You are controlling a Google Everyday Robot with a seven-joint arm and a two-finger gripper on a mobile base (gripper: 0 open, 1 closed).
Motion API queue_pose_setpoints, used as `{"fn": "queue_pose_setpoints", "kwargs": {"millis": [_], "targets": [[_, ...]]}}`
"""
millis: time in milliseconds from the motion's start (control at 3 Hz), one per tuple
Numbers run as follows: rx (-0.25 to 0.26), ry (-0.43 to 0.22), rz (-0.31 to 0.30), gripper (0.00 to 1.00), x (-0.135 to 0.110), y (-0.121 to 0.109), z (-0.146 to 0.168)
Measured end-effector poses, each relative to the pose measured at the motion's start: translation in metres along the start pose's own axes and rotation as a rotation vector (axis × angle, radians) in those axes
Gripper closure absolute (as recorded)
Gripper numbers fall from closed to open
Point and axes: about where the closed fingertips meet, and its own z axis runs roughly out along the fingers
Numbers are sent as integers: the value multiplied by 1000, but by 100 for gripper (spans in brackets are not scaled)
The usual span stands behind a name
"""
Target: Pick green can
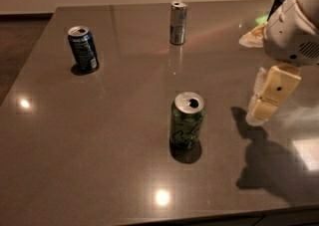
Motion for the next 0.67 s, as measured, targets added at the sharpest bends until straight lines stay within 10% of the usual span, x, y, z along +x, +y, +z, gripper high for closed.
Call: {"fn": "queue_pose_setpoints", "kwargs": {"millis": [667], "targets": [[-126, -193, -126, 0, -60, 30, 41]]}}
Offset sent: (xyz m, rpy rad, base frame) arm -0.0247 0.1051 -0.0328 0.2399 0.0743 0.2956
